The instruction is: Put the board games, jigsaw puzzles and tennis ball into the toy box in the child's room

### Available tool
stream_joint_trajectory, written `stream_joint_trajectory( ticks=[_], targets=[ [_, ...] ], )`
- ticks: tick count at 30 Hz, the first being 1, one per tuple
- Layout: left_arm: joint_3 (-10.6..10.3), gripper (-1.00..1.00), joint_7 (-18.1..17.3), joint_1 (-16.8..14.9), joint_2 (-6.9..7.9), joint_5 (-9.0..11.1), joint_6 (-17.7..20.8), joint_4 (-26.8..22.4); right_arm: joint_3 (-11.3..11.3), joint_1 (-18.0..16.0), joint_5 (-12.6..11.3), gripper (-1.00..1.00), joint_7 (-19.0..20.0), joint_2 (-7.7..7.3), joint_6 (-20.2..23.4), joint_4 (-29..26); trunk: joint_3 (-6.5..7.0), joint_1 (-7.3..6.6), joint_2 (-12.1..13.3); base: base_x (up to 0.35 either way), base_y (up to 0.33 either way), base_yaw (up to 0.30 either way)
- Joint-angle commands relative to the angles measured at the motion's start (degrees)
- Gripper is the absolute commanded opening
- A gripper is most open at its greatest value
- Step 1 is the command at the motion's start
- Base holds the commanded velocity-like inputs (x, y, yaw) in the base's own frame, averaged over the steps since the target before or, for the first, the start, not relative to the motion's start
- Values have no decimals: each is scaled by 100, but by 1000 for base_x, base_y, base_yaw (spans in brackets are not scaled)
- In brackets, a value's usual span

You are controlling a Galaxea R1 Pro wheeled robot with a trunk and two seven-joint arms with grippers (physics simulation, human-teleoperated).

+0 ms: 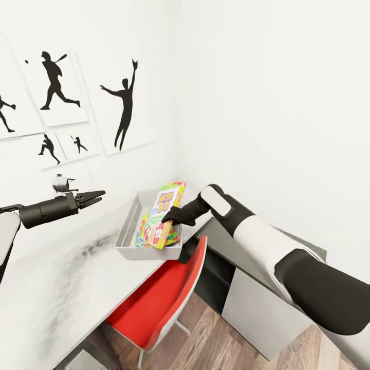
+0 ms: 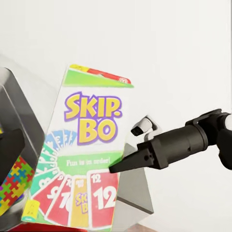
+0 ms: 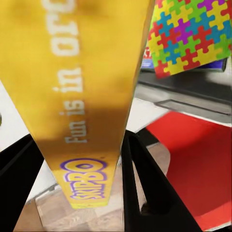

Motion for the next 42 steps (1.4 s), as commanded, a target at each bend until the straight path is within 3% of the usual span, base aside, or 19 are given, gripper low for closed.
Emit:
stream_joint_trajectory(
  ticks=[1, 4, 8, 13, 26, 42],
  targets=[
    [3, 100, -32, -6, 1, -25, 20, 0, 118, -11, -59, -100, -4, 0, 6, -2, -13, 1, -12, -136, 0, 0],
    [1, 100, -32, -6, 1, -32, 20, 0, 329, -26, -52, -100, 391, 0, 6, -29, -13, 1, -12, -60, 2, 0],
    [0, 100, -32, -6, 1, -39, 20, 0, 387, -53, 6, -100, 916, -10, 6, -15, -13, 1, -12, -16, 52, 0],
    [0, 100, -33, -6, -4, -43, 20, 0, 375, -149, 7, -100, 1122, 0, 6, 4, -13, 1, -12, -2, 95, 0],
    [0, 100, -32, -6, -8, -41, 20, 0, 373, -305, 18, -100, 1196, 0, 6, 653, -13, 1, -12, 0, 13, 0],
    [-8, 100, -25, -6, -49, -84, 20, 0, 403, -306, 52, -100, 1190, 0, 6, 856, -13, 1, -12, 14, 0, 0]
  ],
)
